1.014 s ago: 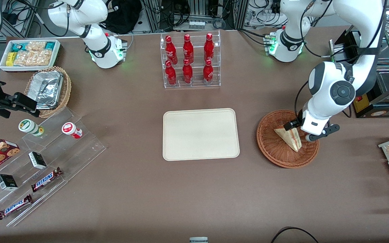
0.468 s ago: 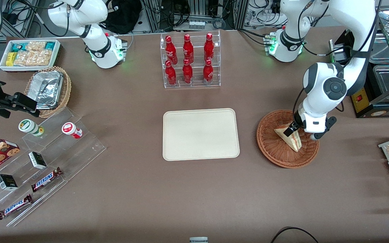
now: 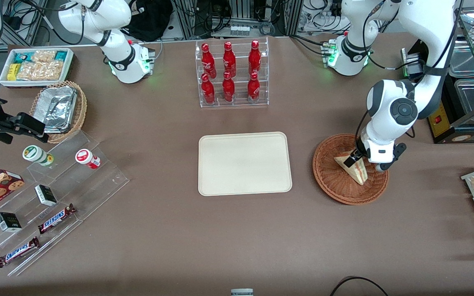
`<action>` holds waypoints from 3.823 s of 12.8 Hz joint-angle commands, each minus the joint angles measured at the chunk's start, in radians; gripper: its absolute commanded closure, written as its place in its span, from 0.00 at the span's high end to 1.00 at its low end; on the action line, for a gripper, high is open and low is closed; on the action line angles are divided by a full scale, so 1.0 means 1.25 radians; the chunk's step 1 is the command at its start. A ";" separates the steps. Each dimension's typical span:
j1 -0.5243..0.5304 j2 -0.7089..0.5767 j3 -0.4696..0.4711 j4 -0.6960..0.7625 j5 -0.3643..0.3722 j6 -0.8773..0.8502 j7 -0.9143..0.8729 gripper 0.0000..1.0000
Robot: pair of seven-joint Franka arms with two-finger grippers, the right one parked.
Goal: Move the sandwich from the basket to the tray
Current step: 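Close the left gripper on the sandwich and lift it from the basket, then carry the held sandwich over to the cream tray and lower it, then open the left gripper to set the sandwich upright on the tray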
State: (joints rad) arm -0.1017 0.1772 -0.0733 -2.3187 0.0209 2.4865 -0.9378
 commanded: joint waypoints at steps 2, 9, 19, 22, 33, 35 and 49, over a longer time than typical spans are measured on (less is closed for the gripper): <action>-0.006 0.025 0.001 -0.005 0.001 0.054 -0.028 0.98; -0.016 0.007 0.001 -0.004 -0.001 0.041 -0.036 0.08; -0.121 -0.017 0.000 0.204 0.009 -0.341 0.045 0.07; -0.199 0.031 0.000 0.251 0.009 -0.342 0.046 0.06; -0.418 0.332 -0.006 0.576 -0.028 -0.342 0.002 0.04; -0.447 0.360 -0.008 0.612 -0.029 -0.341 -0.028 0.04; -0.478 0.478 -0.040 0.738 -0.027 -0.330 -0.106 0.16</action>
State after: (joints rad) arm -0.6914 0.7575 -0.1289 -1.4303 -0.0054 2.0824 -1.0442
